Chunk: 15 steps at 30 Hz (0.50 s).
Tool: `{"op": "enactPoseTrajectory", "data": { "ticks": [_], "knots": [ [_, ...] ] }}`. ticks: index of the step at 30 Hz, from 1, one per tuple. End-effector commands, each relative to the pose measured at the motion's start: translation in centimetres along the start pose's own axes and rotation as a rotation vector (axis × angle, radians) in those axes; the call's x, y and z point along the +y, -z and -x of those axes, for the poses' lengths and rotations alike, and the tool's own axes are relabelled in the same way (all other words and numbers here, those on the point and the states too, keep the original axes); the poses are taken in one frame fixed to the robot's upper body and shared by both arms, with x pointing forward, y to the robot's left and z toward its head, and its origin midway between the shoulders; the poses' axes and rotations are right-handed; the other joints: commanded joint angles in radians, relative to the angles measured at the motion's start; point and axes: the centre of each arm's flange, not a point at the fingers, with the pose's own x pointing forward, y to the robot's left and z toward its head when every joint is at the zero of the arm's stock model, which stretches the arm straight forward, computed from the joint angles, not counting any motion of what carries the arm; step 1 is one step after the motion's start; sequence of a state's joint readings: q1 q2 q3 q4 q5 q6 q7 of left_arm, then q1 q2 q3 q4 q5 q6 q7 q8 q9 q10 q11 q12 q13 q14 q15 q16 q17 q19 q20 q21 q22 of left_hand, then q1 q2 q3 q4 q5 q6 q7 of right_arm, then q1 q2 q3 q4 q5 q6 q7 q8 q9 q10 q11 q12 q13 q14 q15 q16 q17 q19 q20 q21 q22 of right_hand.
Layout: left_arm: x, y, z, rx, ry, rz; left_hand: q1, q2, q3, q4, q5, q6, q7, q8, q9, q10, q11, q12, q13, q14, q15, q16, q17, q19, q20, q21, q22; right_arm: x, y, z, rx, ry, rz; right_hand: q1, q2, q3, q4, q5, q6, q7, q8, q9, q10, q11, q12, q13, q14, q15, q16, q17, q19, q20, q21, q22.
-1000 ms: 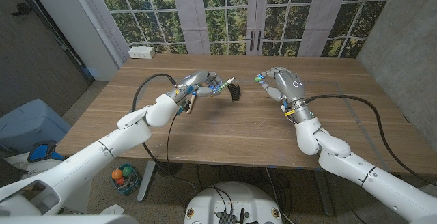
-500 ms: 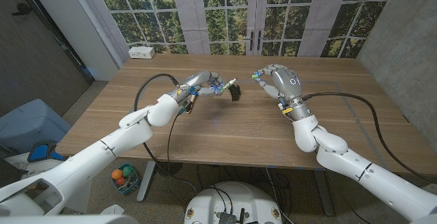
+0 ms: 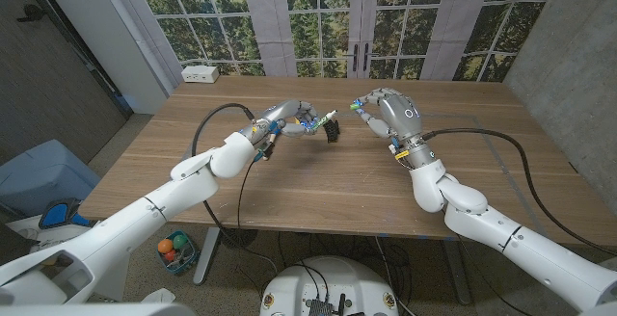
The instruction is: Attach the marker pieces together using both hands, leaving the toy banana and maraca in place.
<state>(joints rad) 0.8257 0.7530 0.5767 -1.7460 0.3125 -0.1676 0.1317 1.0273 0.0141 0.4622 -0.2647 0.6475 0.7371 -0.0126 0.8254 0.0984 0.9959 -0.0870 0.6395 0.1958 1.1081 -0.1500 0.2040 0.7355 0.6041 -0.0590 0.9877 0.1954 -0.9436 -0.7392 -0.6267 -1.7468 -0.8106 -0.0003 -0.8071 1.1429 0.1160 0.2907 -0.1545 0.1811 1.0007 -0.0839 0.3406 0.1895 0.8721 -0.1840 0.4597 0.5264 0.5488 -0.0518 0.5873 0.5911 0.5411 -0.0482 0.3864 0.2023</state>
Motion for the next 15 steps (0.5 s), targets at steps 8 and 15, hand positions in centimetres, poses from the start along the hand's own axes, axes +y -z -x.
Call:
{"op": "enactPoseTrajectory", "data": {
  "ticks": [8, 15],
  "knots": [
    [-0.28, -0.35, -0.4, -0.011, 0.012, 0.006, 0.001, 0.008, 0.152, 0.141, 0.022, 0.002, -0.003, 0.012, 0.557, 0.131, -0.121, 0.005, 0.742, 0.063, -0.084, 0.002, 0.006, -0.008, -0.061, 0.012, -0.001, 0.3, -0.68, -0.39, -0.034, 0.0, 0.011, 0.015, 0.004, -0.005, 0.001, 0.006, 0.128, -0.001, 0.008, 0.011, 0.006, 0.0, 0.0, 0.006, 0.012, -0.177, -0.006, 0.006, 0.001, -0.022, 0.013, 0.003],
    [-0.37, -0.4, -0.54, -0.011, 0.016, 0.008, 0.001, 0.007, 0.155, 0.14, 0.022, 0.002, -0.003, 0.013, 0.554, 0.129, -0.122, 0.003, 0.74, 0.063, -0.084, 0.002, 0.007, -0.009, -0.06, 0.014, -0.001, 0.51, -0.82, -0.46, -0.041, -0.002, 0.014, 0.016, 0.005, -0.006, 0.001, 0.006, 0.13, 0.001, 0.009, 0.011, 0.007, -0.001, -0.002, 0.007, 0.013, -0.178, -0.009, 0.008, 0.0, -0.024, 0.015, 0.002]
  ]
}}
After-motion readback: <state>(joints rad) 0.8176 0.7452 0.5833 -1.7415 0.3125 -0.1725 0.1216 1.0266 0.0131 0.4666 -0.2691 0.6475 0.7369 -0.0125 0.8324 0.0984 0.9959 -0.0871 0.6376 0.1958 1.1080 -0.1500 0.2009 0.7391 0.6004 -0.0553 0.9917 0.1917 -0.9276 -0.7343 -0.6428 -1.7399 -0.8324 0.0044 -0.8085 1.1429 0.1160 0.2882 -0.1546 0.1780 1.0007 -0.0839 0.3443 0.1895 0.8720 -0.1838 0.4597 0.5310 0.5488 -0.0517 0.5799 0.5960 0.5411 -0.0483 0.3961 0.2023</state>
